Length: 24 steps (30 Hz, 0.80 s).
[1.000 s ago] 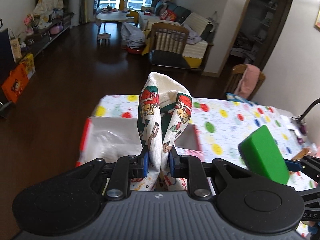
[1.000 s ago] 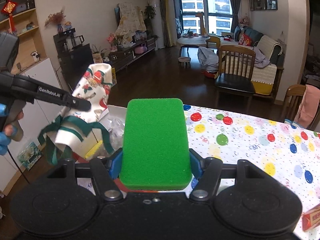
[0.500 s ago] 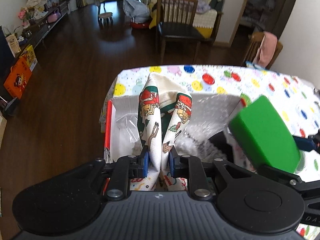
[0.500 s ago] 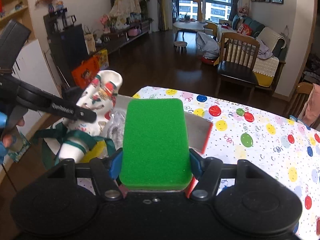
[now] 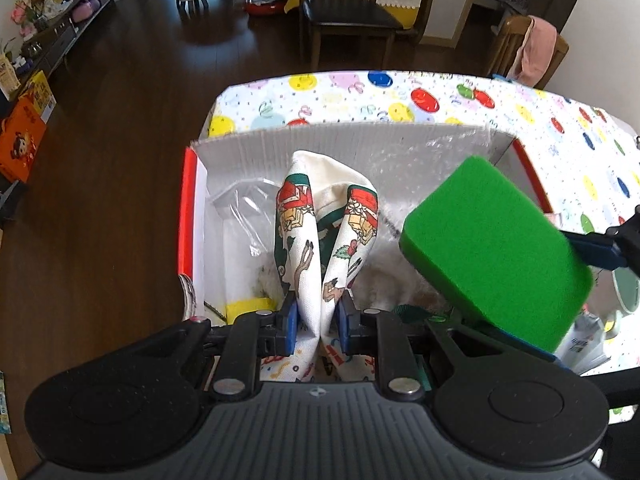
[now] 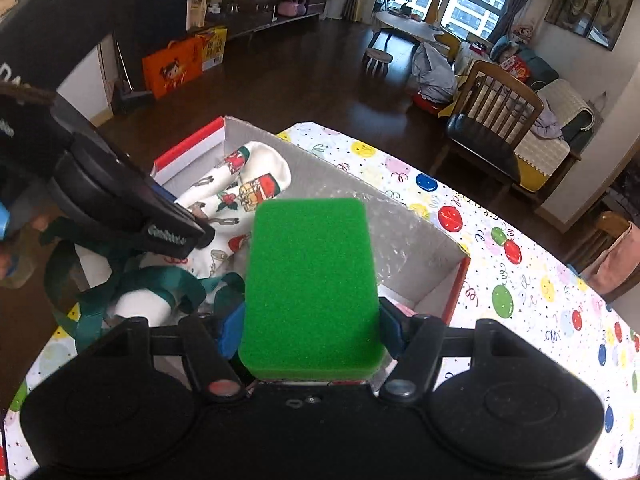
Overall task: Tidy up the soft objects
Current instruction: 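Lower the cloth bag and green sponge into the box and open both grippers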
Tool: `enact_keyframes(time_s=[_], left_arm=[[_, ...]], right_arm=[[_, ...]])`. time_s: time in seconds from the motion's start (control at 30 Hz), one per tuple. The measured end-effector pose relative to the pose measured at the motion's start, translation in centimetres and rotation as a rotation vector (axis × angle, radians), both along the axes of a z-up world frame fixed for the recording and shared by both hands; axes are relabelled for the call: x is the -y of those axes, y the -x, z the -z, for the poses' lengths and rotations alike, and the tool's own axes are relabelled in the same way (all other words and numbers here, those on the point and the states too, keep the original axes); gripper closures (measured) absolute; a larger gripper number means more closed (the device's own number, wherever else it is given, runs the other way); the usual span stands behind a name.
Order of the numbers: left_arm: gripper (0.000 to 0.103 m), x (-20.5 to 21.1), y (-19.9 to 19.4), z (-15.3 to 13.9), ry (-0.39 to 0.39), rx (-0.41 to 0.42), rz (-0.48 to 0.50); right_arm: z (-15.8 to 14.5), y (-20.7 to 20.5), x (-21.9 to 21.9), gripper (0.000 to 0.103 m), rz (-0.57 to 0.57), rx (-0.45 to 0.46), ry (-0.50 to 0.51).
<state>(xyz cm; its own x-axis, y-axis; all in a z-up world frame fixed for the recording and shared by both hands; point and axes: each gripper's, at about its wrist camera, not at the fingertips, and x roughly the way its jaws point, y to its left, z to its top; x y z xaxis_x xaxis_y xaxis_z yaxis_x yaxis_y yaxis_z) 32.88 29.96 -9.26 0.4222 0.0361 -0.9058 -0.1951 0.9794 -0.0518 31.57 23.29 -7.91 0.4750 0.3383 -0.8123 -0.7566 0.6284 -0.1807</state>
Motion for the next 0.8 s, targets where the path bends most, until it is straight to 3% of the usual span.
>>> enact_keyframes(time_s=[0.23, 0.37, 0.43, 0.47, 0.5, 0.57, 0.8], left_arm=[[0.084, -0.5, 0.1, 1.2, 0.030, 0.003, -0.016], [0.077, -0.7, 0.4, 1.0, 0.034, 0.018, -0.030], [0.072, -0.7, 0.5, 0.8, 0.022, 0.024, -0.034], [0.060, -0.6, 0.6, 0.6, 0.016, 0.027, -0.034], [0.039, -0.5, 0.7, 0.4, 0.012, 0.033, -0.033], [0.025, -0.4, 1.2, -0.1, 0.009, 0.058, -0.034], [0.025, 0.0, 2.8, -2.0, 0.010, 0.116, -0.026]], right_arm=[[0.1, -0.1, -0.4, 0.036, 0.008, -0.007, -0.001], [0.0, -0.3, -0.1, 0.033, 0.012, -0.021, -0.004], [-0.1, -0.6, 0.1, 0.030, 0.014, -0.037, -0.009], [-0.2, -0.6, 0.3, 0.029, 0.017, -0.038, -0.017], [-0.3, -0.7, 0.6, 0.029, 0.019, -0.036, -0.024], [-0.7, -0.6, 0.8, 0.028, 0.022, -0.035, -0.038], [-2.5, 0.1, 2.1, 0.019, 0.027, -0.033, -0.104]])
